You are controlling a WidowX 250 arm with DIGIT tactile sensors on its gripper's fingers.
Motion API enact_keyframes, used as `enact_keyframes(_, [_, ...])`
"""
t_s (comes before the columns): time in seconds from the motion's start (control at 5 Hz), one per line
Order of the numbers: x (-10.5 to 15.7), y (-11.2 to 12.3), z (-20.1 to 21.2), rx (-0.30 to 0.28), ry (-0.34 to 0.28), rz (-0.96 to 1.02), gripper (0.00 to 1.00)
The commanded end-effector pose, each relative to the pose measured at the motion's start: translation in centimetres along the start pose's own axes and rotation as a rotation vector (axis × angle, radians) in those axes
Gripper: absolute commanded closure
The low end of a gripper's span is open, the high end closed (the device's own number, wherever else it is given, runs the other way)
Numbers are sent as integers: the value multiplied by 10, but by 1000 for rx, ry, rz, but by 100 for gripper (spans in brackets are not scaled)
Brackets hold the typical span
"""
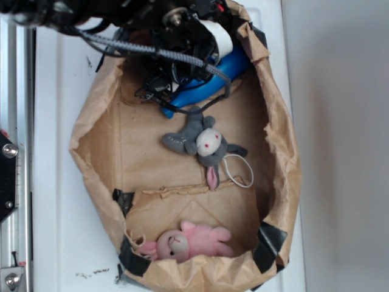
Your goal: Grab the green ball.
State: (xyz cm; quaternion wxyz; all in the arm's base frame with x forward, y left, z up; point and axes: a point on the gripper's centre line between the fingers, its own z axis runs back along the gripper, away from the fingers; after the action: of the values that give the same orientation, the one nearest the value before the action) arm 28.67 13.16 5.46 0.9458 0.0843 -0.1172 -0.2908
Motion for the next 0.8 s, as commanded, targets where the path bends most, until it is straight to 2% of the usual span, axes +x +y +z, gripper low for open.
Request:
enact_keyframes(0.0, [10, -8, 107, -21, -158, 262, 100])
enact_keyframes(0.2, [10, -9, 129, -90, -111, 505, 100])
enact_keyframes(0.4, [15, -14, 139, -157, -74, 587, 100])
enact_keyframes(0.6, [25, -16, 142, -187, -115, 596, 100])
